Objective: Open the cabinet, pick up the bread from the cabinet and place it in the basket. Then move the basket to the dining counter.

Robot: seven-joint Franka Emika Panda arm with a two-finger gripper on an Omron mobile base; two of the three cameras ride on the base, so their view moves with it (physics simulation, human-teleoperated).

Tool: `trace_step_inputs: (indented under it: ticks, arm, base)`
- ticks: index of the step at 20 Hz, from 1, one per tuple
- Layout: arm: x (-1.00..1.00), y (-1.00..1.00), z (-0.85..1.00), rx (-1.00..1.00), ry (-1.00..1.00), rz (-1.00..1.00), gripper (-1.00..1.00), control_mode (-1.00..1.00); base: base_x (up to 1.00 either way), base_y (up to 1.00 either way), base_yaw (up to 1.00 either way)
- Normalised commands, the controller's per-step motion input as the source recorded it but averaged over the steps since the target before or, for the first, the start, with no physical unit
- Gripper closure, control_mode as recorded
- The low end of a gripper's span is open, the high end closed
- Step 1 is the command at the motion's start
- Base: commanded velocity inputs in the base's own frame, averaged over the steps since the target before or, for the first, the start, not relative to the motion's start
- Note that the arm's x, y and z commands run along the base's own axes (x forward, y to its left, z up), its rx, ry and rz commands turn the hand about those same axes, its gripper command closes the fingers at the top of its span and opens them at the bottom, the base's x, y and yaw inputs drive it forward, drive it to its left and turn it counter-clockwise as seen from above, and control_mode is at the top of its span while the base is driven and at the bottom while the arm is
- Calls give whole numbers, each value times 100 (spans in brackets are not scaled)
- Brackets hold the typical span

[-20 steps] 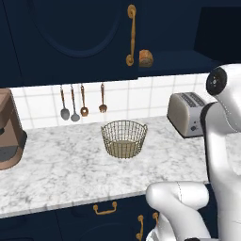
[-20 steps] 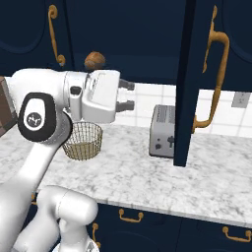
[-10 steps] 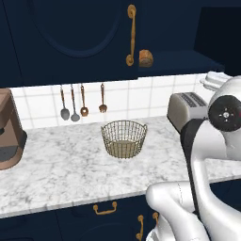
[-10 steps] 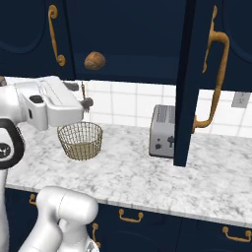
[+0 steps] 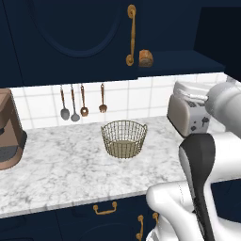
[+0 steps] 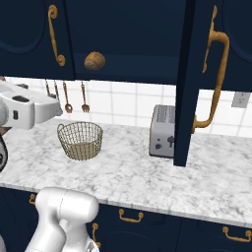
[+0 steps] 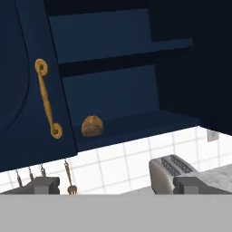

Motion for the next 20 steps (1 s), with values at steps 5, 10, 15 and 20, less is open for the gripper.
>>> trace_step_inputs:
  ticks: [5, 10, 15, 20]
  arm:
    - [2, 99, 0, 10, -1, 46, -100, -100]
    - [7, 57, 14, -3, -20, 6, -100, -100]
    - [12, 20, 28, -13, -20, -24, -100, -100]
    - [40, -28, 15, -4, -16, -25, -100, -100]
  base:
    - [0, 0, 0]
    - [0, 0, 0]
    - [0, 0, 0]
    - [0, 0, 0]
